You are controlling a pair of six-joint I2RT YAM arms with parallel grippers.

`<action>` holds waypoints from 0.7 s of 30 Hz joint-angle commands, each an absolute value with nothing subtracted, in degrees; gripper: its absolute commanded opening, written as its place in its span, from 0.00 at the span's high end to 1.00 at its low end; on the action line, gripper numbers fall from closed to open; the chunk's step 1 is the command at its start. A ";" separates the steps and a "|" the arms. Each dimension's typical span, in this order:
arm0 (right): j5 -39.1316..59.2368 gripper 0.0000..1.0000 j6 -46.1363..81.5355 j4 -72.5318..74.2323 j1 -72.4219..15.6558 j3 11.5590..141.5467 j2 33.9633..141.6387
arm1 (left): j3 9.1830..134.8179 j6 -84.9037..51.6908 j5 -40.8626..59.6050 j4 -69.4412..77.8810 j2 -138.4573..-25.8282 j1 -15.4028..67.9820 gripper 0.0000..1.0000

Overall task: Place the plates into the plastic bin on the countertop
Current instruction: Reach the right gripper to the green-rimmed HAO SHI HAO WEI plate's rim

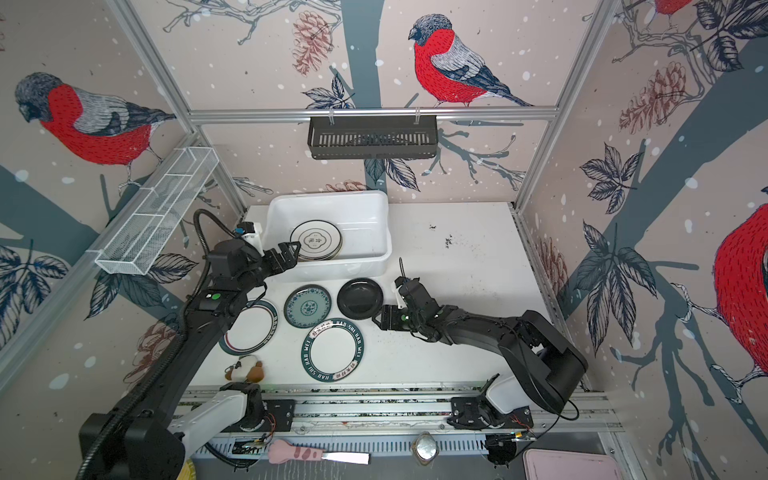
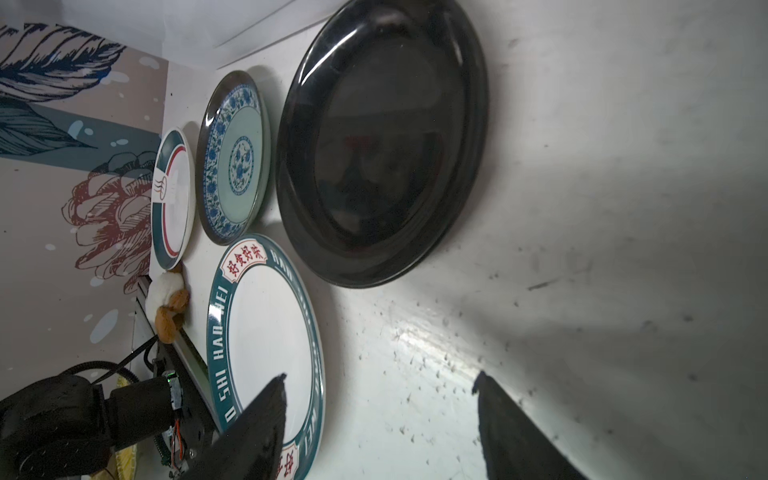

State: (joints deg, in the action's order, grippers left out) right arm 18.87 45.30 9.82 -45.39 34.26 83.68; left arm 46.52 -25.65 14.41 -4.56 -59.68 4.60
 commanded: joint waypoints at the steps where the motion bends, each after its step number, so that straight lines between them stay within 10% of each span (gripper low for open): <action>1: 17.11 0.31 46.91 9.49 -47.50 34.80 84.29 | 46.49 -26.26 16.04 -2.46 -58.98 4.66 0.03; 21: 17.70 0.69 48.34 8.13 -53.92 40.01 93.03 | 45.09 -28.28 19.09 0.04 -58.05 5.29 0.03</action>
State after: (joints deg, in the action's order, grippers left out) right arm 17.82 48.23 8.86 -53.49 39.13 92.27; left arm 45.21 -27.55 18.04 -2.79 -58.15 5.28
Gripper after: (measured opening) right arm 0.343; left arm 0.976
